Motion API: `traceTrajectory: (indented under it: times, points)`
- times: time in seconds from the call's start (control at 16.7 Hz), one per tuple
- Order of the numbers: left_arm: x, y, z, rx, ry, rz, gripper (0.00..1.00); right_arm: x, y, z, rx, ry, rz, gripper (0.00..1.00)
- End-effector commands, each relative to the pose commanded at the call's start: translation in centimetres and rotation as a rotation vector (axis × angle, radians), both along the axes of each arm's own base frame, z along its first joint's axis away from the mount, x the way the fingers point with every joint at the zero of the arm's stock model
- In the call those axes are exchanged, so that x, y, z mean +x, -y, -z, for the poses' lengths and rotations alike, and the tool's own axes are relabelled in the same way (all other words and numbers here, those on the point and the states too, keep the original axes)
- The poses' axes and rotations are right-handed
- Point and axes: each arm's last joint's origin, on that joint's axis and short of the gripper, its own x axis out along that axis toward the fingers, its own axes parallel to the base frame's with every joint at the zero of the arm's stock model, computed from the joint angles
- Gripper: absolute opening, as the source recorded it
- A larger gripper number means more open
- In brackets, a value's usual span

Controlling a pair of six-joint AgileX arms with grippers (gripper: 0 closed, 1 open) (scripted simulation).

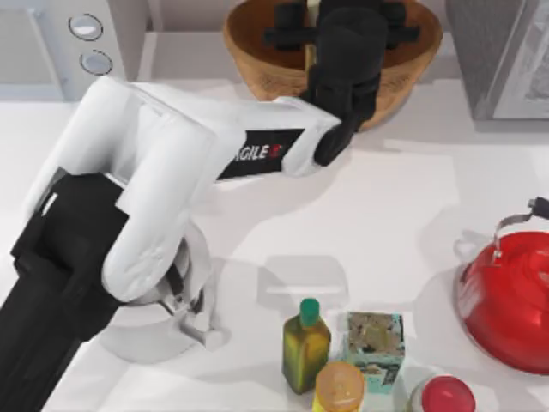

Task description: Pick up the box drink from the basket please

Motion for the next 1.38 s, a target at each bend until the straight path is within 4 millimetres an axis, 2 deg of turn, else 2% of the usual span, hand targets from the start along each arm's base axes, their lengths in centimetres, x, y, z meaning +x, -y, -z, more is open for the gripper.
traceTrajectory:
  times: [0.12,0.24,0.36,0.72,0.9,1.02,1.38]
  points:
    - [0.0,0.1,-0.1,0.006,-0.005,0.001,0.00,0.0,0.0,0.0,0.000,0.000,0.000,1.00]
    - [0.2,0.3,-1.2,0.011,-0.009,0.002,0.00,0.0,0.0,0.0,0.000,0.000,0.000,1.00]
    - [0.4,0.4,-3.3,0.007,-0.004,0.001,0.00,0.0,0.0,0.0,0.000,0.000,0.000,1.00]
    - [0.5,0.4,-11.5,-0.002,0.004,-0.001,0.00,0.0,0.0,0.0,0.000,0.000,0.000,1.00]
    - [0.1,0.1,-14.3,-0.001,0.001,0.000,0.00,0.0,0.0,0.0,0.000,0.000,0.000,1.00]
    - [0.0,0.0,-15.0,0.000,0.000,0.000,0.00,0.0,0.0,0.0,0.000,0.000,0.000,1.00]
    - [0.1,-0.2,-14.9,0.005,-0.004,-0.002,0.00,0.0,0.0,0.0,0.000,0.000,0.000,1.00]
